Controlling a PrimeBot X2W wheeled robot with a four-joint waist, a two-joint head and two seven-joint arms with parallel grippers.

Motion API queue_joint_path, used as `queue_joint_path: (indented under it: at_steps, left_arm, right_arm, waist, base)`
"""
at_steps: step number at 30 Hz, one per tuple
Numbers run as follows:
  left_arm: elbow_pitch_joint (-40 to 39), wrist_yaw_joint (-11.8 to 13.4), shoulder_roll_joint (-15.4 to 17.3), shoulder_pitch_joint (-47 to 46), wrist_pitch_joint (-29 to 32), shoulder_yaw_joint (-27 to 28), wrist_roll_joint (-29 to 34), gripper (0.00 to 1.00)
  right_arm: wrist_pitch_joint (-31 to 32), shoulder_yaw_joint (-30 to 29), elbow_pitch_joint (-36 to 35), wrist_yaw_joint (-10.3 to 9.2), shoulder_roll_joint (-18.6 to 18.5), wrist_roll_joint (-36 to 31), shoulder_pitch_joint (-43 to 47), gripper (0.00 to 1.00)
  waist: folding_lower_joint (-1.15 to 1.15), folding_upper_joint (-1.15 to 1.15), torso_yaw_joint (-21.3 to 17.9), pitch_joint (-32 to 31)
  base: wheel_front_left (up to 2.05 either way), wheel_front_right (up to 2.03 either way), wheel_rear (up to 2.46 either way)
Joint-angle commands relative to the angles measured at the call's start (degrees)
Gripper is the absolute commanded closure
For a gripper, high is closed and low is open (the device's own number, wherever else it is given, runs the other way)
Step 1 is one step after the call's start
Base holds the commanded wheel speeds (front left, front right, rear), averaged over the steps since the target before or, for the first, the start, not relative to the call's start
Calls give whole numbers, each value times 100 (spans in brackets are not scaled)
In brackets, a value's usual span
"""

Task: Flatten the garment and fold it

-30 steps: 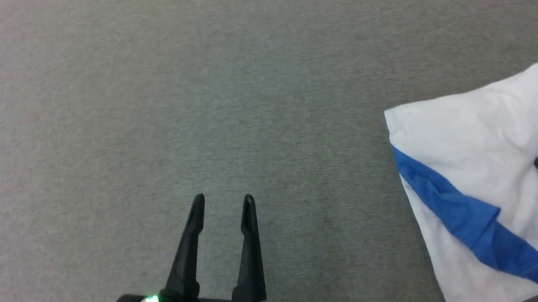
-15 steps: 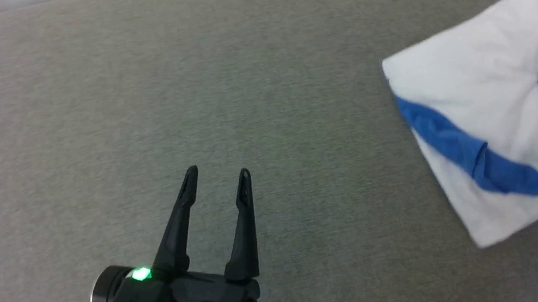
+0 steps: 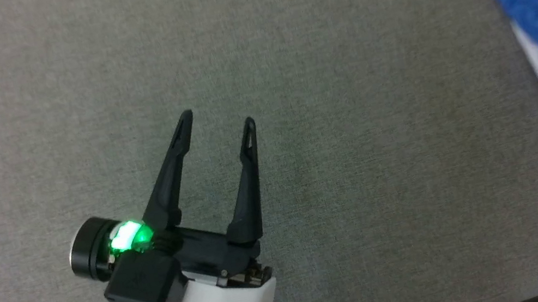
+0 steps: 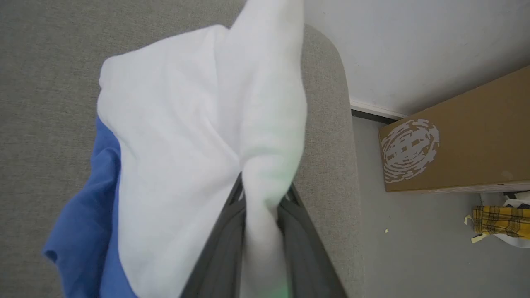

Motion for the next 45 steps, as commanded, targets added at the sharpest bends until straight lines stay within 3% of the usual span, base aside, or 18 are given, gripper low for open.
queue_joint_path:
  at_steps: [1,10,16,18,20,21,36,45]
  left_arm:
    - [-56,31,17,-135,42,-32,86,0]
    - [-273,87,8,-527,231,-225,461,0]
    - [-292,117,4,-672,279,-279,571,0]
    - [-280,123,4,-690,289,-296,582,0]
    - [-276,132,1,-710,292,-307,590,0]
    - [-274,139,-1,-720,289,-309,591,0]
    - [1,342,-99,-657,-57,-144,321,0]
    - [397,632,-188,-244,-504,165,-32,0]
  right_arm:
    - [-74,-17,117,-12,-157,-11,-144,100]
    - [-588,-359,1179,-12,-670,-52,-677,100]
    - [-936,-463,1915,-12,-624,-199,-923,100]
    - [-1042,-466,2129,-12,-583,-246,-985,81]
    - [-1160,-436,2292,-12,-559,-290,-1052,38]
    - [-1209,-406,2361,-12,-552,-309,-1085,0]
    - [-1715,43,2899,-12,-541,-262,-1364,0]
    - [-2249,366,2195,-12,-164,373,-479,0]
  waist:
    - [-1,-1,-25,574]
    - [-1,-1,-16,1297]
    - [-1,-1,-31,1498]
    - [-1,-1,-36,1525]
    - [-1,-1,-45,1545]
    - [-1,-1,-52,1549]
    - [-1,-1,4,965]
    - [-1,-1,352,-87]
  base:
    - [0,0,0]
    - [0,0,0]
    - [0,0,0]
    - [0,0,0]
    - [0,0,0]
    - [0,0,0]
    - [0,0,0]
    - [0,0,0]
